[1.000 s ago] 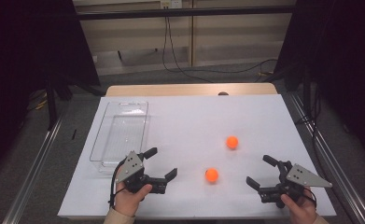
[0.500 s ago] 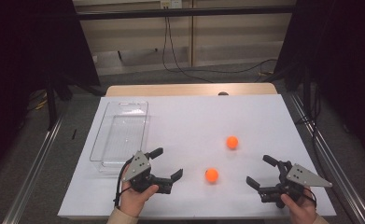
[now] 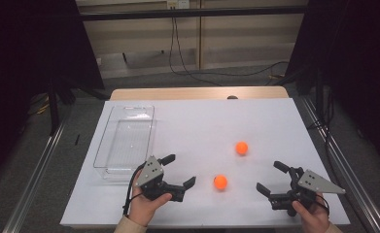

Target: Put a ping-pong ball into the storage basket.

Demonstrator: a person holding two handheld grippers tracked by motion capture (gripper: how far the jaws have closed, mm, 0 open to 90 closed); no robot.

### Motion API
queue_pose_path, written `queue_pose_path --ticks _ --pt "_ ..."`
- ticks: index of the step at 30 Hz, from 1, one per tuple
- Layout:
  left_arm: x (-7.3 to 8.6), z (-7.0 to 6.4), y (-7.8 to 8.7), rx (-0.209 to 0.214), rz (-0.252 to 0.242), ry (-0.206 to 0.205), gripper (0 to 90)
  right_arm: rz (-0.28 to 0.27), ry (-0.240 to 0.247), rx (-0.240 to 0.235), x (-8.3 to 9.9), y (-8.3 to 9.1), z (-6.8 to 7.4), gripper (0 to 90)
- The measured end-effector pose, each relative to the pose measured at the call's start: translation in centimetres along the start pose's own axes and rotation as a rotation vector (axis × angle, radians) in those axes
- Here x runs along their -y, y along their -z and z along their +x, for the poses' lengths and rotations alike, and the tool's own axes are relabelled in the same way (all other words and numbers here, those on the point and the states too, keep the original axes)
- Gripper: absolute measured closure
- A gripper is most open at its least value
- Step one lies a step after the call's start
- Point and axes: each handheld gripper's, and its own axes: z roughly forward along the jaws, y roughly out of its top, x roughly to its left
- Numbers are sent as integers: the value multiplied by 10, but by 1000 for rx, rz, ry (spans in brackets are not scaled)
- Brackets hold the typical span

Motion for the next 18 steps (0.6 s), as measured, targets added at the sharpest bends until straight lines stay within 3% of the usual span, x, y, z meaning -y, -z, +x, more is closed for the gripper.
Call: queue_pose_path --ticks 18 --pt "1 -6 -12 21 23 0 16 0 -3 -2 0 1 0 6"
